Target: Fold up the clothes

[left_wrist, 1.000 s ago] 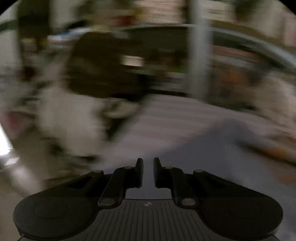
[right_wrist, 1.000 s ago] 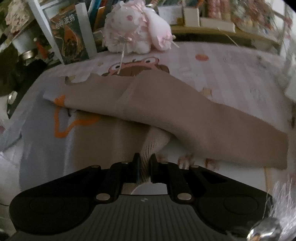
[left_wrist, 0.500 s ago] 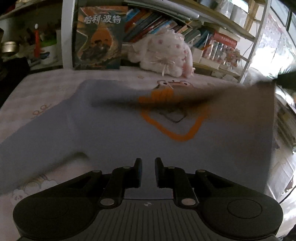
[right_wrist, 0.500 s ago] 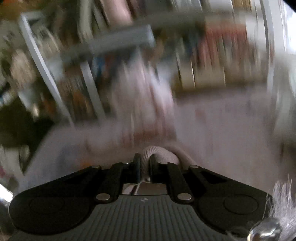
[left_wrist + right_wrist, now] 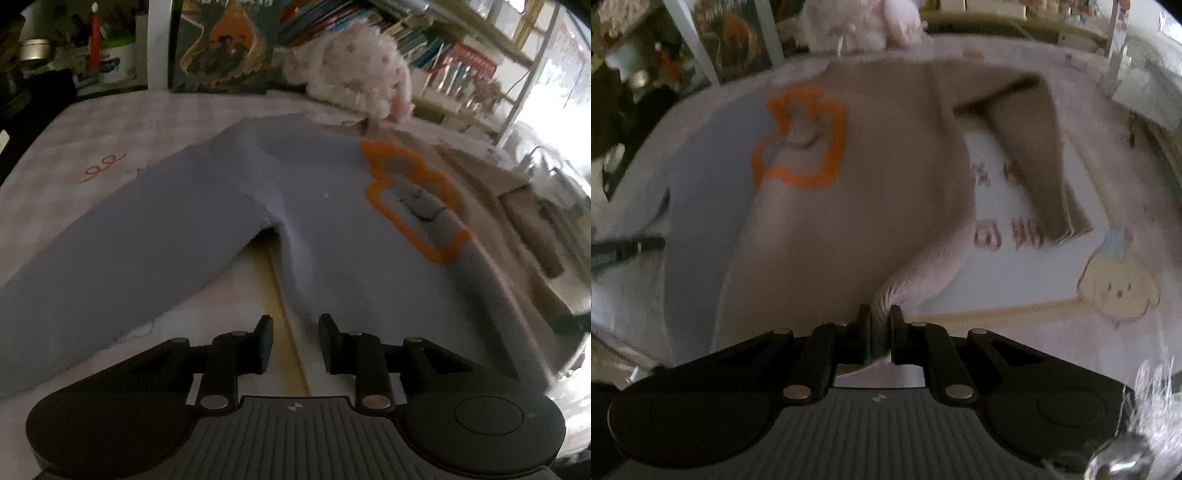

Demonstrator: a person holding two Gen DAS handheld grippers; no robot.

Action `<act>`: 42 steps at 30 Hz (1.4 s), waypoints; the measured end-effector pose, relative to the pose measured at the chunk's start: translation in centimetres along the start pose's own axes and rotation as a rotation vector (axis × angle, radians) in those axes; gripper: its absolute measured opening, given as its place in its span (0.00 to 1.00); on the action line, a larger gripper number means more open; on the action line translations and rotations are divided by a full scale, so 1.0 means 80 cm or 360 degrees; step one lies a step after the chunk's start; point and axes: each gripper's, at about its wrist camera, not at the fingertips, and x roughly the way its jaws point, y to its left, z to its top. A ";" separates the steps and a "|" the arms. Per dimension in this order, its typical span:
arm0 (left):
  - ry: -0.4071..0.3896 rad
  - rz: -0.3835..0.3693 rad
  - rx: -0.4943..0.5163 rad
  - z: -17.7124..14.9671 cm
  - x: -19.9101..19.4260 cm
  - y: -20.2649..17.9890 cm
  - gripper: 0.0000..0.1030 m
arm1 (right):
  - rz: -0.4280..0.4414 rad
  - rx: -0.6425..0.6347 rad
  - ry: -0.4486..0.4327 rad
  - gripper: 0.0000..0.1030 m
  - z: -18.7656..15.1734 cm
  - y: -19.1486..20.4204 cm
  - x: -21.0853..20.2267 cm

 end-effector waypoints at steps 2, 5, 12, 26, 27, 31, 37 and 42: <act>-0.0004 -0.0039 -0.0077 0.005 0.005 0.006 0.27 | -0.0035 0.0033 -0.0015 0.09 -0.006 -0.004 -0.002; -0.0012 -0.0108 -0.0206 0.012 0.012 0.015 0.27 | -0.0121 0.0069 -0.0086 0.09 -0.008 -0.013 -0.012; -0.0085 -0.0012 -0.0233 0.031 0.034 0.004 0.04 | -0.0190 0.0091 -0.0112 0.09 -0.014 -0.020 -0.010; -0.0133 0.0367 0.0088 0.066 0.034 0.027 0.11 | 0.0112 -0.0111 -0.0017 0.21 -0.004 0.014 0.010; -0.0137 0.0373 0.0076 0.060 0.030 0.026 0.12 | 0.0126 -0.0057 -0.0033 0.35 -0.001 0.006 0.007; -0.0190 0.0351 -0.0027 0.037 0.006 0.029 0.16 | 0.0230 0.0337 -0.0175 0.48 0.021 -0.058 -0.011; -0.0156 0.0276 0.0032 0.007 -0.006 0.003 0.16 | 0.0544 0.1496 -0.0414 0.67 0.034 -0.172 0.003; -0.0105 0.0233 0.0076 -0.003 -0.003 -0.025 0.16 | 0.0816 0.2383 -0.0568 0.65 0.011 -0.223 0.037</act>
